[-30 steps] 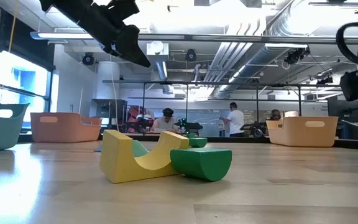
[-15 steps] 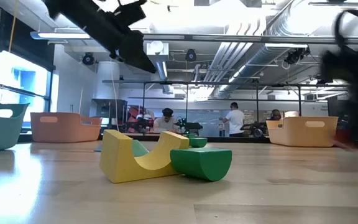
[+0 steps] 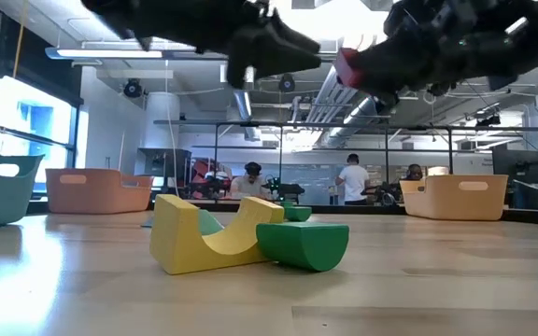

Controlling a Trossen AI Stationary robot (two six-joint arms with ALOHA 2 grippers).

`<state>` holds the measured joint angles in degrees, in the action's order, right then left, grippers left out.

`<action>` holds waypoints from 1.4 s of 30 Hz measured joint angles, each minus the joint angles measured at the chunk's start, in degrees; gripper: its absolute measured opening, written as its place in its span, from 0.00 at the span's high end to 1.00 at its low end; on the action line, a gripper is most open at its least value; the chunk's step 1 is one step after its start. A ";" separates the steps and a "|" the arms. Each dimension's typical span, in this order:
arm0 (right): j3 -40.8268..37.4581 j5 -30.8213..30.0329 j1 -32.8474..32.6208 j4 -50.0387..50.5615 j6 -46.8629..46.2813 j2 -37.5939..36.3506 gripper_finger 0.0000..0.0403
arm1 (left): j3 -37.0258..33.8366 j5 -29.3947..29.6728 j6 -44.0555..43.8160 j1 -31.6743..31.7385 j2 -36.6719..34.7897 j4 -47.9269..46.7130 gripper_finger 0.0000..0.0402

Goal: Sort blocks by size
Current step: Put the red half circle block into the orange bin

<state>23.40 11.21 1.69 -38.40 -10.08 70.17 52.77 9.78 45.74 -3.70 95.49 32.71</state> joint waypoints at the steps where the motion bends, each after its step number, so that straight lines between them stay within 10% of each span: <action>1: 0.02 1.58 1.48 -0.81 0.92 0.01 0.68 | 1.58 -1.05 0.01 0.31 0.98 0.00 0.47; 13: 0.08 8.92 7.11 -4.10 2.59 0.44 0.68 | 9.18 -2.49 3.44 2.29 8.43 -0.39 0.37; 32: 0.11 8.15 6.96 -2.34 2.54 0.42 0.68 | 9.32 -1.69 2.52 1.11 8.43 -1.94 0.59; 42: 0.24 4.90 8.06 1.28 -2.77 -0.04 0.35 | 9.27 6.92 0.97 -0.43 8.39 -1.86 0.60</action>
<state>23.64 16.11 9.74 -37.12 -12.84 70.13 62.04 16.70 46.71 -4.13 103.88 30.86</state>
